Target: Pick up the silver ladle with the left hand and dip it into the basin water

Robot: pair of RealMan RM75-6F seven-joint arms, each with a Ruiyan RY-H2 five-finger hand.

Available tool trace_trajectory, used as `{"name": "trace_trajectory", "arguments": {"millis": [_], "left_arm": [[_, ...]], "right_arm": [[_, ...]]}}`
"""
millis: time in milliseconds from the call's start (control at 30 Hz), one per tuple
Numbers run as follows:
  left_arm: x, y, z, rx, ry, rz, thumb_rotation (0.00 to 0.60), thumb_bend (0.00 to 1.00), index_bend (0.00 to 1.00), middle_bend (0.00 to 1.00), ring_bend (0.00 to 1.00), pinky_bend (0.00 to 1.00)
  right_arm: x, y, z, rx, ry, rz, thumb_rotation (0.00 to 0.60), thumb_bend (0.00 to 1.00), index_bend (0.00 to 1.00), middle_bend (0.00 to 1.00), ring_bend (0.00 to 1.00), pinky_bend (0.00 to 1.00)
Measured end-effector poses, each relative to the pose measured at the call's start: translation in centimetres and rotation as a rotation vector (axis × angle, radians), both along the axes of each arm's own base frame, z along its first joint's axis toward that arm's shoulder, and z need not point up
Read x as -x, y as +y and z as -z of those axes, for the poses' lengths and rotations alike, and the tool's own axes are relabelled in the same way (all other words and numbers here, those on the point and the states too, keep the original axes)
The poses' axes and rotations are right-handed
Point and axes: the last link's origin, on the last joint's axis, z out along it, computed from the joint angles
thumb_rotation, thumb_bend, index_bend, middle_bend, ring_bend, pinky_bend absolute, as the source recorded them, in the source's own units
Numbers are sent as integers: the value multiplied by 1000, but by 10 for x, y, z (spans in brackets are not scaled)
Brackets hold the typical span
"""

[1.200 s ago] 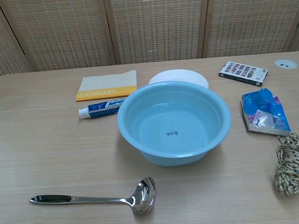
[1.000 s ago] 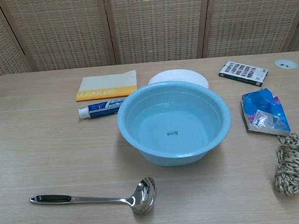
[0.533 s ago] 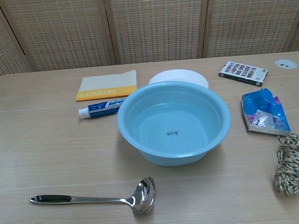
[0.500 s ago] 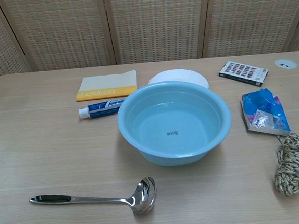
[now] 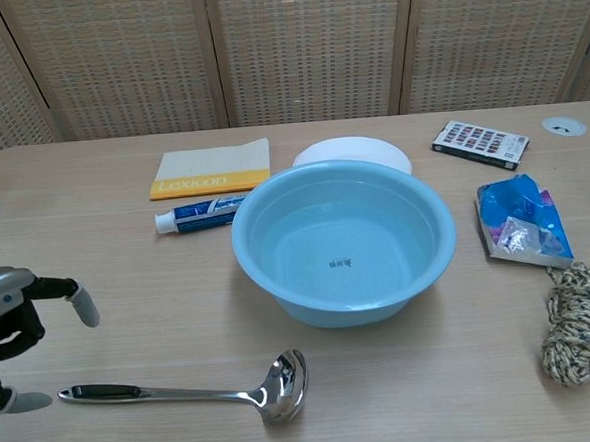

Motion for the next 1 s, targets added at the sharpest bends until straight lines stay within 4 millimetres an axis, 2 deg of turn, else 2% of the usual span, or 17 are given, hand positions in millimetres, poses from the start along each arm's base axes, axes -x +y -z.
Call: {"name": "trace_trajectory", "arguments": {"millis": [100, 367, 600, 1000], "left_arm": [[-6, 0, 15, 12, -1, -9, 600, 348, 402, 939, 1000, 1000], [-12, 2, 38, 27, 25, 1, 600, 351, 408, 939, 1000, 1000], [-11, 1, 51, 36, 44, 10, 600, 350, 476, 939, 1000, 1000], [-10, 0, 61, 18, 67, 18, 600, 350, 454, 939, 1000, 1000]], "right_arm": [[1, -1, 1, -4, 2, 4, 600, 0, 0, 0, 0, 0], [2, -2, 1, -6, 0, 13, 600, 0, 0, 0, 0, 0], [4, -3, 1, -9, -4, 22, 600, 0, 0, 0, 0, 0], [5, -4, -1, -10, -14, 24, 600, 0, 0, 0, 0, 0]]}}
